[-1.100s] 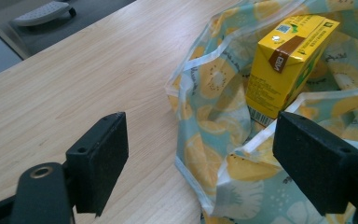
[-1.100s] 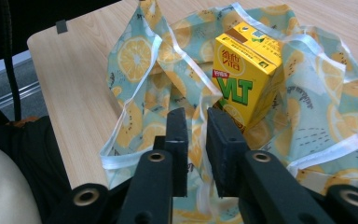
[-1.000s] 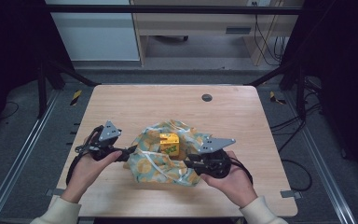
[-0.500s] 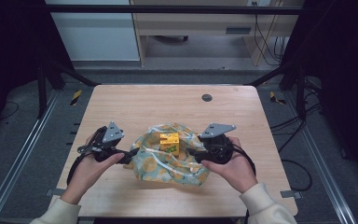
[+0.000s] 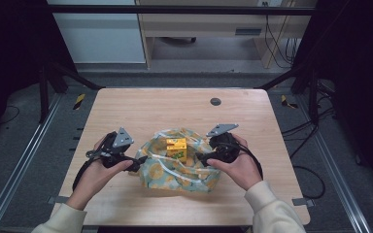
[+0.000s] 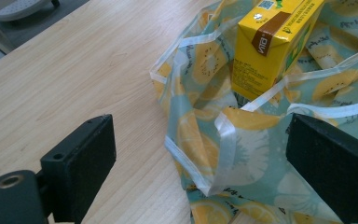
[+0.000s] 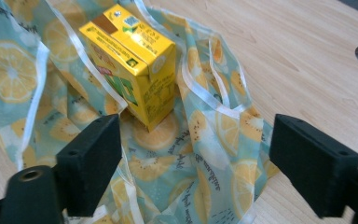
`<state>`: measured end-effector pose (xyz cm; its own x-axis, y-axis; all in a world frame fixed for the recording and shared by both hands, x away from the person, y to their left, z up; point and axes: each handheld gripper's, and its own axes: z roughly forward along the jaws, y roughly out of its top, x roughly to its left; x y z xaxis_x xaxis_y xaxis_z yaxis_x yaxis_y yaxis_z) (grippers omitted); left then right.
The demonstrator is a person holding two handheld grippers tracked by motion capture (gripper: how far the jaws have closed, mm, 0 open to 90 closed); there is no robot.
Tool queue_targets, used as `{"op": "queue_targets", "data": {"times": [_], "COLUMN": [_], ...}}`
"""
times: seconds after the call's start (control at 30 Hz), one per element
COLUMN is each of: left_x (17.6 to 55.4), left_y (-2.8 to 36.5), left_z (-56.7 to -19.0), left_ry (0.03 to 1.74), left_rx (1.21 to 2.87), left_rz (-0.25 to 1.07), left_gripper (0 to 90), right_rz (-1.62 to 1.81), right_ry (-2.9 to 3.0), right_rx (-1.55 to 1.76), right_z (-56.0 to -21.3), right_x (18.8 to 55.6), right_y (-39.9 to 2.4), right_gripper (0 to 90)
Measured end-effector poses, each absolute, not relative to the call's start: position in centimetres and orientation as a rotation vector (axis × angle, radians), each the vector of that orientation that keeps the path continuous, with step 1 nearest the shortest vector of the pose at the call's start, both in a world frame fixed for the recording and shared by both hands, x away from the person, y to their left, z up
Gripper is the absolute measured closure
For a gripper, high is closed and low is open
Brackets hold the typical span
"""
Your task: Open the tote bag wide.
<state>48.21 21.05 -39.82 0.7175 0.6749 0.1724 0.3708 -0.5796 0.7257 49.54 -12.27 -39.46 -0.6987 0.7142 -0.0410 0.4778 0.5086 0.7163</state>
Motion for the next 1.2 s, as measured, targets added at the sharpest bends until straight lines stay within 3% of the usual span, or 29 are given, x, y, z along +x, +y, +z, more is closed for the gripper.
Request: {"op": "queue_targets", "data": {"times": [0.53, 0.7, 0.83, 1.2], "left_x": [47.9, 47.8, 47.4, 46.0], "left_y": [19.7, 19.3, 18.9, 18.9], "left_z": [-40.7, -41.3, -41.7, -42.3], "left_ry": [0.777, 0.761, 0.740, 0.699], "left_rx": [2.249, 2.272, 2.291, 2.316], "left_rz": [0.532, 0.504, 0.482, 0.445], "left_gripper": [8.9, 15.3, 30.9, 50.1], "right_rz": [0.904, 0.892, 0.869, 0.835], "right_ry": [2.458, 2.463, 2.471, 2.469], "right_rx": [1.037, 1.040, 1.047, 1.077], "right_z": [-41.6, -42.1, -42.6, -43.1], "right_x": [51.1, 51.3, 51.5, 52.0], "right_y": [-11.9, -12.0, -11.9, -11.7], "right_gripper": [31.5, 38.0, 43.0, 35.2]}}
